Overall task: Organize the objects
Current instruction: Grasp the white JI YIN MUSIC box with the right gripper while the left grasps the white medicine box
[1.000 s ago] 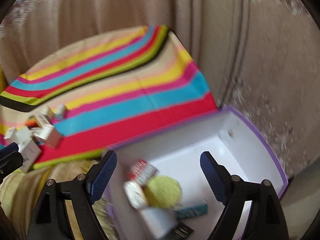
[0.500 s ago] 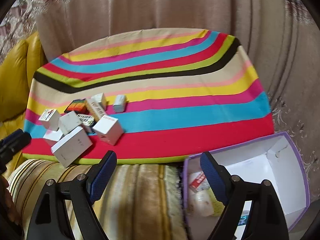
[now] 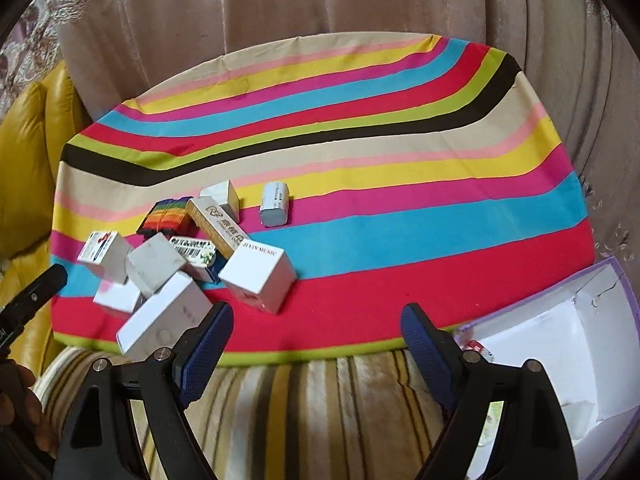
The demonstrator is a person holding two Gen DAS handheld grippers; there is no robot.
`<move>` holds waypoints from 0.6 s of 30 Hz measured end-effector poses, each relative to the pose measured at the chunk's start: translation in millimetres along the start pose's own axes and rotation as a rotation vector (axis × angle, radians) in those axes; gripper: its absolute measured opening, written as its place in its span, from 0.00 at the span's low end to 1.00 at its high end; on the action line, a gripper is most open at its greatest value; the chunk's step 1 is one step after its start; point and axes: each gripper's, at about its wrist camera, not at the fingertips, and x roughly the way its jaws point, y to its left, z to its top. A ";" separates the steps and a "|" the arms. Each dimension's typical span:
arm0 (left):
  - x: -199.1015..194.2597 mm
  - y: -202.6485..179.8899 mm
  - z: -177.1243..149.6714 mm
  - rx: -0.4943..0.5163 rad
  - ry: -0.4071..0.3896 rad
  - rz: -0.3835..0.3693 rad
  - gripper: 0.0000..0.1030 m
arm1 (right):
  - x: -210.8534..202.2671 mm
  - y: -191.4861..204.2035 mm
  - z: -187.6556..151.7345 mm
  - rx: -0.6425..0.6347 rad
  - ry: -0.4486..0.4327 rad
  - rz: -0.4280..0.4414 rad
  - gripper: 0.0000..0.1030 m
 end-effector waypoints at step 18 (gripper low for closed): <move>55.3 16.0 18.2 0.003 0.100 0.043 0.84 | 44.5 35.8 20.9 -0.003 0.027 -0.033 0.84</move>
